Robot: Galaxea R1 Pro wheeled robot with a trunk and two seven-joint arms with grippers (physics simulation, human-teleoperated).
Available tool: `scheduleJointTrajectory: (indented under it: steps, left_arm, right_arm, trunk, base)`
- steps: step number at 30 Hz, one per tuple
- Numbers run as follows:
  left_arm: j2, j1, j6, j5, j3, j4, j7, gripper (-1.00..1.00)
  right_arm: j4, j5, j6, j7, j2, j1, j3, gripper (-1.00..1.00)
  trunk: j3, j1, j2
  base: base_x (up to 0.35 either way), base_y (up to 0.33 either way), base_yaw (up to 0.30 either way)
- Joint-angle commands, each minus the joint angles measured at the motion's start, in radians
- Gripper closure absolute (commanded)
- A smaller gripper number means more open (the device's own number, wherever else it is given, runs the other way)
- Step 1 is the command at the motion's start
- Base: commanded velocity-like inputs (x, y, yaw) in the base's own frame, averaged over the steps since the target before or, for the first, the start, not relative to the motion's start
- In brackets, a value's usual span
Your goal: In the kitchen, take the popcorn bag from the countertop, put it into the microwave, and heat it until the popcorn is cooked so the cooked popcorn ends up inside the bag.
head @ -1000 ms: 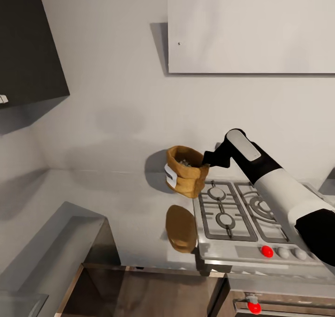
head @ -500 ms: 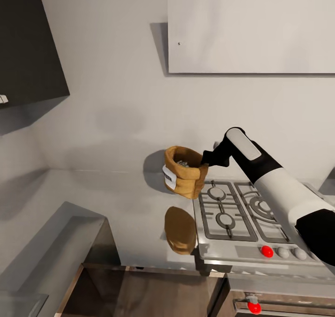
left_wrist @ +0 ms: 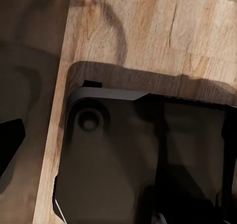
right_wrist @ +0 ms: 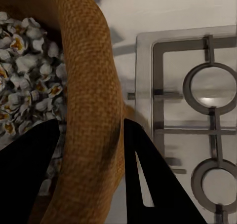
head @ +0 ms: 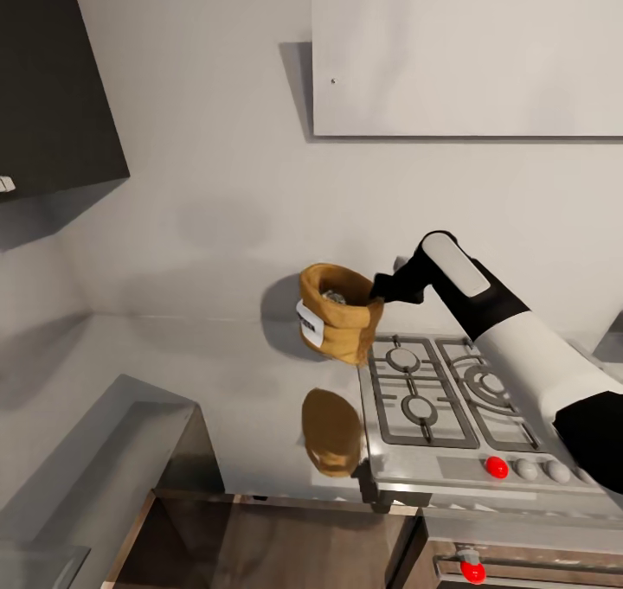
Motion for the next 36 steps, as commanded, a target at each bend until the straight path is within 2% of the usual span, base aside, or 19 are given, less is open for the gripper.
scheduleJointTrajectory:
  steps: [1,17,29,36]
  left_arm:
    - [0.000,0.000,-0.003,0.000,0.004,0.001,0.000,-1.00]
    - [0.000,-0.001,-0.003,0.000,0.004,0.001,0.000,-1.00]
    - [-0.002,-0.001,-0.003,0.000,0.004,0.001,0.000,-1.00]
    - [-0.001,-0.001,-0.003,0.001,0.005,0.001,0.000,-1.00]
  right_arm:
    - [-0.012,-0.009,0.002,-0.009,-0.004,-0.001,0.004,1.00]
    - [-0.041,-0.004,0.002,-0.010,-0.010,0.001,0.010,1.00]
    - [-0.043,-0.001,0.002,-0.012,-0.010,0.002,0.010,1.00]
    - [-0.074,0.002,0.002,-0.023,-0.014,0.004,0.008,1.00]
  trunk:
    - [-0.002,0.001,-0.002]
    - [-0.002,0.001,-0.002]
    - [-0.002,0.001,-0.002]
    - [0.008,0.001,-0.002]
  base:
    - [0.000,0.000,0.000]
    - [-0.003,0.000,0.000]
    - [-0.315,-0.009,0.000]
    - [-0.064,-0.020,0.000]
